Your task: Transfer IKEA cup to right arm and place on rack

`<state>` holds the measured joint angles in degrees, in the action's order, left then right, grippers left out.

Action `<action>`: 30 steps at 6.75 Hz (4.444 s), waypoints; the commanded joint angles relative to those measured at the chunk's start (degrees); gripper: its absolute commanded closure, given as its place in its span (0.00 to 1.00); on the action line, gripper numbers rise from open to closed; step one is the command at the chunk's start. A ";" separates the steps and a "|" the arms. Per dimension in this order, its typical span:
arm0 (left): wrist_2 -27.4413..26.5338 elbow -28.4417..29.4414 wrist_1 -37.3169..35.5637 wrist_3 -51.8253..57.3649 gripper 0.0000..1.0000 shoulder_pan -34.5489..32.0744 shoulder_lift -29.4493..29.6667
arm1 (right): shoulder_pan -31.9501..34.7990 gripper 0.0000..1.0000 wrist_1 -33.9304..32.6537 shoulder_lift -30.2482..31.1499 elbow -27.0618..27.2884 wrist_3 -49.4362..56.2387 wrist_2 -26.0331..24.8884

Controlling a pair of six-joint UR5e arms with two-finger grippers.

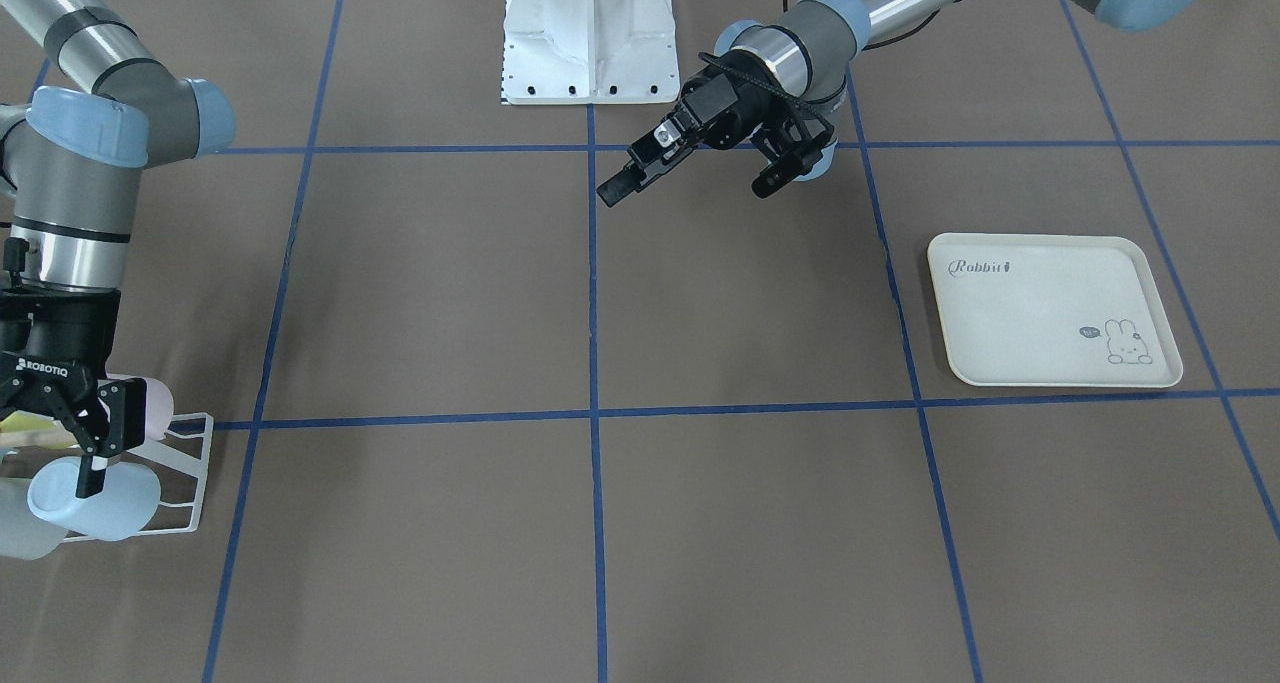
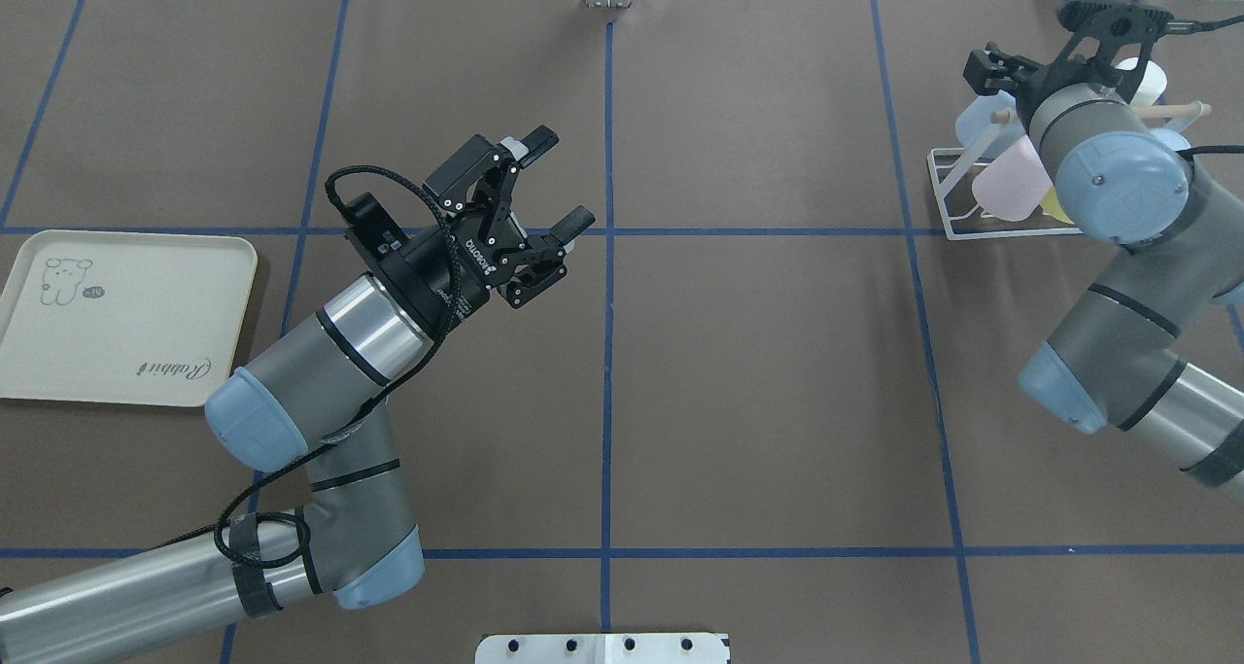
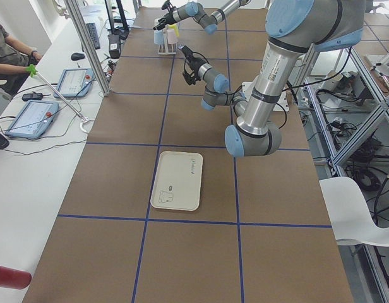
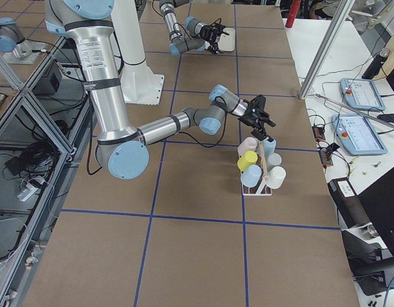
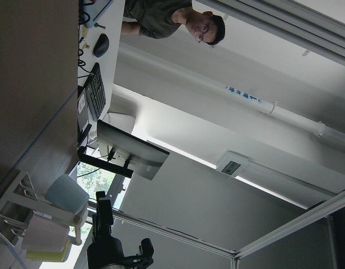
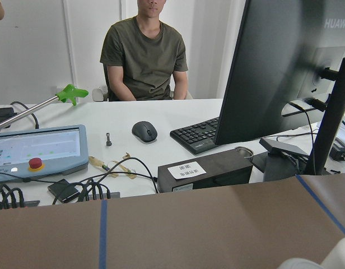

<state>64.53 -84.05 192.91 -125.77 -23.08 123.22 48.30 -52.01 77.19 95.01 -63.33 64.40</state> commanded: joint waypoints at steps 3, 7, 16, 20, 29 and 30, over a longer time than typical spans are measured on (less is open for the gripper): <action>4.52 -7.92 -11.42 10.36 0.00 -3.96 -3.14 | 8.70 0.00 -18.39 0.59 15.68 4.24 21.40; 23.62 -24.92 -44.15 34.97 0.00 -19.96 -12.98 | 25.40 0.00 -29.34 5.68 18.11 26.86 52.07; 41.45 -16.26 -49.47 104.39 0.00 -49.48 -31.10 | 30.18 0.00 -45.02 9.00 14.77 37.84 61.02; 42.87 -7.72 -50.43 108.81 0.00 -51.62 -31.90 | 30.18 0.00 -45.11 9.99 14.50 37.85 61.20; 63.87 -5.26 -89.99 133.15 0.00 -66.57 -33.04 | 38.88 0.00 -45.72 10.26 3.18 59.71 70.78; 63.87 -5.42 -91.64 133.16 0.00 -66.65 -33.57 | 38.89 0.00 -45.64 10.43 2.21 59.82 71.12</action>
<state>128.31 -89.48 103.33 7.28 -89.65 90.08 86.65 -97.60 87.49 98.67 -5.07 134.93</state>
